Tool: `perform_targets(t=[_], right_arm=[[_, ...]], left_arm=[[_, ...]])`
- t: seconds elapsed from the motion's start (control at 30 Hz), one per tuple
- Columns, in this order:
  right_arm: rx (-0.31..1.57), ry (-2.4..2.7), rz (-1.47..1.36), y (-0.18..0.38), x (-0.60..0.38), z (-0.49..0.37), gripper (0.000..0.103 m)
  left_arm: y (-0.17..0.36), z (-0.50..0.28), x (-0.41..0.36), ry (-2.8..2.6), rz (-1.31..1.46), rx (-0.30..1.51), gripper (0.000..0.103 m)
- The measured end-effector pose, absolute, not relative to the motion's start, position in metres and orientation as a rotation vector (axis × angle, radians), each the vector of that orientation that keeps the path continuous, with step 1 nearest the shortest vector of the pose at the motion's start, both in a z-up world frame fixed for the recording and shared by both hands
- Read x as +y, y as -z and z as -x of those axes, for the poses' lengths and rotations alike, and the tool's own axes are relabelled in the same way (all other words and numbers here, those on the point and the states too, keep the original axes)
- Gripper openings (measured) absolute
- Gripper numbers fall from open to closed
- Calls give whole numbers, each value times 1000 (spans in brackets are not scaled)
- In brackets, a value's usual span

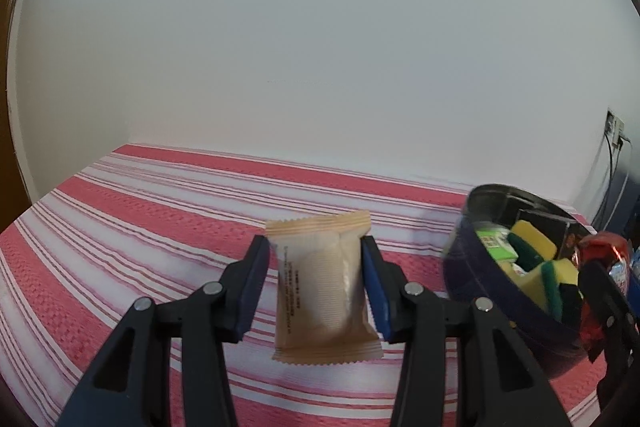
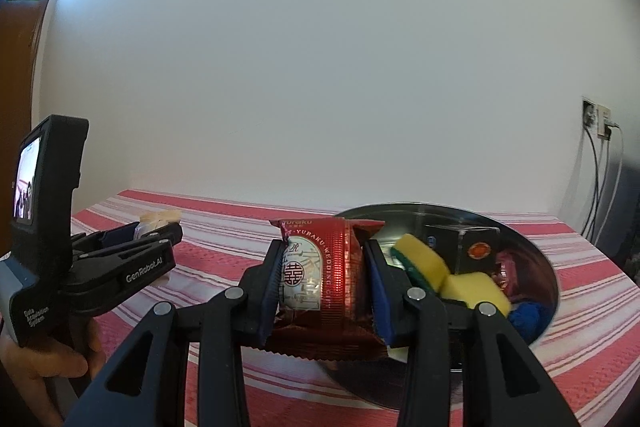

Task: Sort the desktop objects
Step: 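Carry the red snack over the tin while the left tool carries the pastry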

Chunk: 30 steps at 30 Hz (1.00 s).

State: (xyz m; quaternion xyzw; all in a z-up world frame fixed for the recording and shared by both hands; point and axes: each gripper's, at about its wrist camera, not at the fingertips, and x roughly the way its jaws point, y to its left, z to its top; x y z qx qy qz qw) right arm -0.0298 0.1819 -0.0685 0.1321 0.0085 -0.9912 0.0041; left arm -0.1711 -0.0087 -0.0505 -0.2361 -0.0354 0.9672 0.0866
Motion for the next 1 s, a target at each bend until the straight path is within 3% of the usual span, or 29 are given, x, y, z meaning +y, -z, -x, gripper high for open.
perform_targets(t=[1.0], right_arm=[[-66,3404,-301,28,285,-39,42]], left_arm=[[22,124,102,-2647,575,-13,46]])
